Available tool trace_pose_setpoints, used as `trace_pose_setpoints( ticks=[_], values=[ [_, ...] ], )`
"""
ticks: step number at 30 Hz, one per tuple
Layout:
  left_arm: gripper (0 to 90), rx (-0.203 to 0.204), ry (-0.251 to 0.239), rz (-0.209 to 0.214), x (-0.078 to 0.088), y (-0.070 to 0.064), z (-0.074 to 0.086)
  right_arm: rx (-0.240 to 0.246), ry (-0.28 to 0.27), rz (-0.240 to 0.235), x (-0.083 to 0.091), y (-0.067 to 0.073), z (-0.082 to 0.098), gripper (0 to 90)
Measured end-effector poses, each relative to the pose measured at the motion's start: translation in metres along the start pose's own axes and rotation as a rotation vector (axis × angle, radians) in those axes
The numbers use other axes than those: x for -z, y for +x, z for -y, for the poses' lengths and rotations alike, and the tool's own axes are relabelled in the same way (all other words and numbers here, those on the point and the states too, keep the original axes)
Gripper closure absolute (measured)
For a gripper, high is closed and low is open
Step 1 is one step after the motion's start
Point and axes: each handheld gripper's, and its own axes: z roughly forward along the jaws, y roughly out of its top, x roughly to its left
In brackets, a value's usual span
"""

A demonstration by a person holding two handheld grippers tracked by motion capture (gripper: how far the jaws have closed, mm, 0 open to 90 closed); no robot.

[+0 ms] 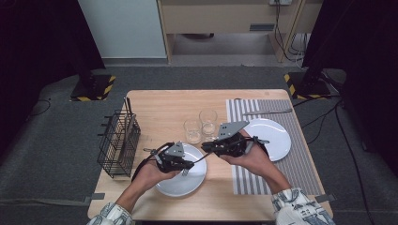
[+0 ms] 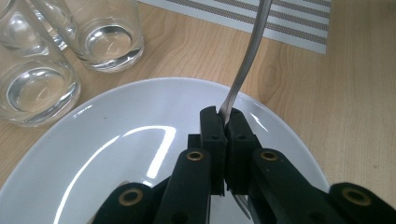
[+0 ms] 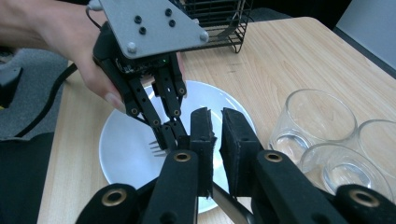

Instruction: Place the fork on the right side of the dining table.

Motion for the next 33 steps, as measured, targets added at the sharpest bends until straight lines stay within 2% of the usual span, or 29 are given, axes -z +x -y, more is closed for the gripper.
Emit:
trace_pose_setpoints(
  ticks=[5, 24, 33],
  values=[
    [87.7, 0.008, -0.011, 0.004, 0.001, 0.0, 0.001, 0.004, 0.025, 0.019, -0.001, -0.002, 0.004, 84.5],
    [87.7, 0.021, -0.024, 0.008, 0.003, 0.002, 0.0, -0.029, 0.022, 0.034, 0.002, -0.007, 0.02, 87.2],
    [87.7, 0.0, 0.011, 0.0, 0.0, 0.0, -0.001, -0.04, 0.026, 0.037, 0.001, -0.008, 0.025, 89.2]
  ],
)
